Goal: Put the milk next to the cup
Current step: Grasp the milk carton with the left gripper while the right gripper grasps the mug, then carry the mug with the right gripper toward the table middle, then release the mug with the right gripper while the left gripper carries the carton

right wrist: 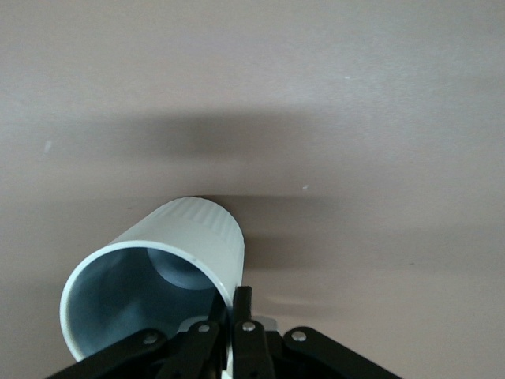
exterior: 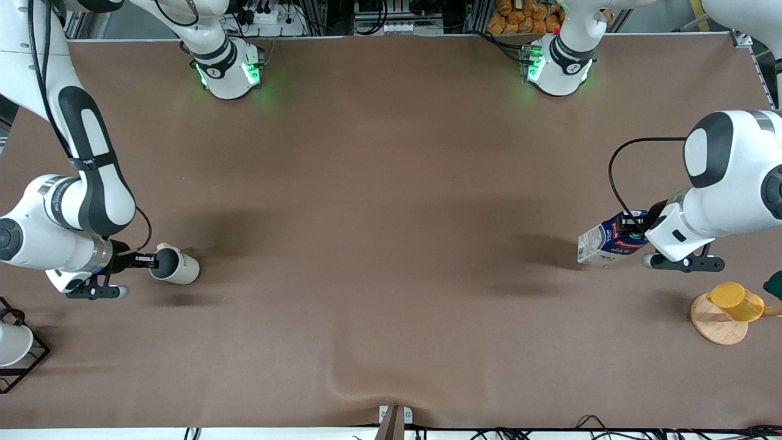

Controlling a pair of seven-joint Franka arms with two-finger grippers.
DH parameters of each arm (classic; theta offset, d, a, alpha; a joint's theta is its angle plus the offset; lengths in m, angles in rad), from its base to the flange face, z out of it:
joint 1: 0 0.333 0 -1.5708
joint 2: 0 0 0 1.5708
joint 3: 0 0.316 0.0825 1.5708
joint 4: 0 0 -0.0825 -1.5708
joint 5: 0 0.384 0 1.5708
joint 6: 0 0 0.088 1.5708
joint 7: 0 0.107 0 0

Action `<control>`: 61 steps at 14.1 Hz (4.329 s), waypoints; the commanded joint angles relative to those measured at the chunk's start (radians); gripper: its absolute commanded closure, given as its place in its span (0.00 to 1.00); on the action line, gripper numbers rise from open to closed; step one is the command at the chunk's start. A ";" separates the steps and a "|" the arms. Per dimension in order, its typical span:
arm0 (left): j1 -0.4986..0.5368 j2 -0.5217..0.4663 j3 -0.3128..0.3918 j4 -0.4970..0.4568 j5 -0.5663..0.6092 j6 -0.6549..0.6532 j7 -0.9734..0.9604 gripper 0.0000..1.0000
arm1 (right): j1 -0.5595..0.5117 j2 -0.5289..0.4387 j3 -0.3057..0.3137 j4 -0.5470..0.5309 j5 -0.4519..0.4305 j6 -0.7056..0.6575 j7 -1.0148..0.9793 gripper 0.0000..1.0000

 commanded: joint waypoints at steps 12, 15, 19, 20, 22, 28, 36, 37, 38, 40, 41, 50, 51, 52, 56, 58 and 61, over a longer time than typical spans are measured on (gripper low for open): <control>-0.002 -0.028 -0.061 0.125 0.007 -0.193 -0.056 0.88 | 0.436 -0.123 0.017 0.167 0.106 -0.337 0.821 1.00; -0.005 -0.025 -0.068 0.125 0.005 -0.193 -0.056 0.88 | 0.556 -0.096 0.017 0.171 0.109 -0.239 1.028 1.00; -0.004 -0.037 -0.108 0.127 0.005 -0.219 -0.061 0.88 | 0.741 0.010 0.016 0.221 0.097 -0.098 1.305 1.00; -0.002 -0.039 -0.116 0.127 0.005 -0.230 -0.061 0.88 | 0.766 0.042 0.016 0.242 0.095 -0.081 1.352 1.00; -0.001 -0.049 -0.124 0.127 0.004 -0.250 -0.059 0.88 | 0.818 0.098 0.011 0.276 0.091 -0.041 1.415 1.00; 0.002 -0.052 -0.160 0.121 0.002 -0.294 -0.055 0.88 | 0.878 0.165 0.009 0.276 0.065 0.061 1.479 1.00; 0.002 -0.078 -0.286 0.081 -0.070 -0.308 -0.188 0.87 | 0.855 0.130 0.013 0.324 0.043 -0.045 1.466 0.00; -0.002 -0.074 -0.318 0.084 -0.070 -0.302 -0.263 0.87 | 0.849 0.130 0.011 0.368 0.044 -0.114 1.462 0.00; -0.011 -0.065 -0.353 0.088 -0.069 -0.293 -0.341 0.87 | 0.831 0.130 0.016 0.409 0.046 -0.186 1.461 0.00; -0.045 -0.045 -0.390 0.090 -0.072 -0.252 -0.435 0.87 | 0.805 0.103 0.020 0.434 0.046 -0.257 1.456 0.00; -0.076 -0.037 -0.394 0.093 -0.072 -0.226 -0.485 0.87 | 0.757 0.065 0.022 0.434 0.060 -0.268 1.421 0.00; -0.319 0.182 -0.388 0.245 -0.059 -0.129 -0.720 0.87 | 0.434 -0.077 0.017 0.430 0.141 -0.507 0.803 0.00; -0.349 0.190 -0.381 0.245 -0.056 -0.107 -0.723 0.87 | 0.389 -0.085 0.017 0.428 0.141 -0.515 0.738 0.00; -0.363 0.204 -0.381 0.245 -0.056 -0.081 -0.737 0.87 | 0.346 -0.092 0.017 0.427 0.143 -0.535 0.675 0.00; -0.419 0.259 -0.381 0.245 -0.024 -0.026 -0.818 0.87 | 0.248 -0.146 0.016 0.427 0.130 -0.612 0.493 0.00; -0.432 0.288 -0.381 0.245 0.002 -0.002 -0.837 0.87 | 0.228 -0.170 0.016 0.427 0.076 -0.618 0.432 0.00; -0.435 0.317 -0.381 0.245 0.014 0.049 -0.845 0.87 | 0.173 -0.187 0.017 0.427 0.038 -0.618 0.277 0.00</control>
